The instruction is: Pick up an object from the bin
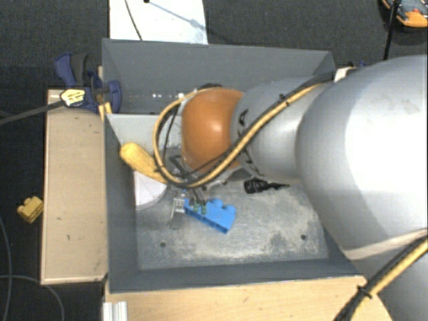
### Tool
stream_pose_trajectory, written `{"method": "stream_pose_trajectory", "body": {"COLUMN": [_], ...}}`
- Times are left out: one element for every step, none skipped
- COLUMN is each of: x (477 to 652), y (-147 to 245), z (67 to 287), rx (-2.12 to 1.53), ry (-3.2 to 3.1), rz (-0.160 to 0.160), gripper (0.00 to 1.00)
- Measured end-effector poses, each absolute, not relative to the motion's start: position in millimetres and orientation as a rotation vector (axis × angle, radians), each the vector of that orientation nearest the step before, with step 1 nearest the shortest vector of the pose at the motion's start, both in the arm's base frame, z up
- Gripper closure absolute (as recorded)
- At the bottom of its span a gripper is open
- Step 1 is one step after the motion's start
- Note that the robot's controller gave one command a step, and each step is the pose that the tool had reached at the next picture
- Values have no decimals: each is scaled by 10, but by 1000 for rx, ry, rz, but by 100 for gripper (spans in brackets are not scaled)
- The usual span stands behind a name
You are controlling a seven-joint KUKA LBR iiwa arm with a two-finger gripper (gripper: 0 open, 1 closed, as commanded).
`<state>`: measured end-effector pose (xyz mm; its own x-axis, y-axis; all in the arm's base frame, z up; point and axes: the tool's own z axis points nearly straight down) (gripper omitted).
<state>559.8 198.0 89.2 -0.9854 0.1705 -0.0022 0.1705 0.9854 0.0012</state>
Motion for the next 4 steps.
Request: {"method": "stream_pose_trajectory", "body": {"x": [5707, 5707, 5705, 5704], "y": [1793, 1425, 1428, 1427], "z": [793, 710, 707, 706], "rx": [13, 121, 125, 127], "ry": [3138, 3138, 3138, 3138], "rz": [2, 1, 1, 1], "gripper": [0, 100, 0, 0]}}
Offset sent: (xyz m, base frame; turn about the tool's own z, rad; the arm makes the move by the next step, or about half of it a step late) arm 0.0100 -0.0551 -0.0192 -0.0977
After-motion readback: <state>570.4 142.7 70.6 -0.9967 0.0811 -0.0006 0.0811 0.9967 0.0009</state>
